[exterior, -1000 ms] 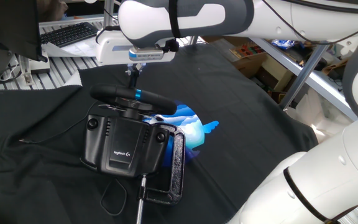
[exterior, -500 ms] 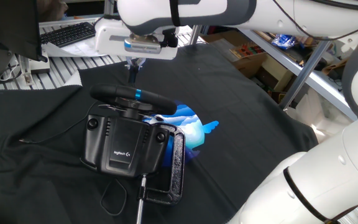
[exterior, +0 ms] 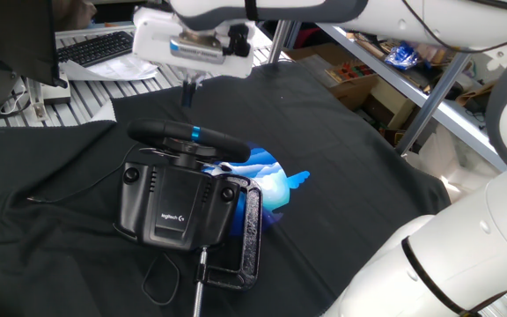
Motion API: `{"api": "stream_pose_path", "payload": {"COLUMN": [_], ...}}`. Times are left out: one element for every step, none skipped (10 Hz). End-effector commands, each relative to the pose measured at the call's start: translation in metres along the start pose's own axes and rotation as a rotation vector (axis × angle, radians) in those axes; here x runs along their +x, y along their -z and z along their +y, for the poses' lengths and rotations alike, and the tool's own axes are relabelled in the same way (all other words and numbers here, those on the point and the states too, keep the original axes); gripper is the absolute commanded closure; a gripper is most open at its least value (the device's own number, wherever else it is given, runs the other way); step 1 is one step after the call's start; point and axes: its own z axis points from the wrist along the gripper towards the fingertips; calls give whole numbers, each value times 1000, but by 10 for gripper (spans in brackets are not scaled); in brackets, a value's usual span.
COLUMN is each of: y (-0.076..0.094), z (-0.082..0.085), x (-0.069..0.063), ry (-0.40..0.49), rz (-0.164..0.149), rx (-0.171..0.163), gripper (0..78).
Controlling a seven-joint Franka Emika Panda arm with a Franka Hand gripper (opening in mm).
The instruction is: Rotate the steering wheel 90 degrees clockwise
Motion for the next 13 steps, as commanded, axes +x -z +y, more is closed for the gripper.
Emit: {"api": "stream_pose_path", "payload": {"y": [7,2,-2,-6,-12,-15,-20,-28,-34,-50,-56,-62,-62], "z": [5,3,-2,-7,-15,-19,-26,-35,-39,-45,-49,-54,-54], "x": [-12,-16,-23,-30,-39,-43,-49,-57,-61,-75,-80,-83,-83], "ry": [86,119,156,175,179,185,206,213,227,252,261,269,269], "rz": [-11,-30,-42,-40,-38,-45,-81,-124,-143,-134,-148,-175,-175], "rx": [25,47,47,49,48,48,69,193,243,164,144,153,153], "gripper": [764,764,764,764,764,764,764,764,764,764,764,764,764]}}
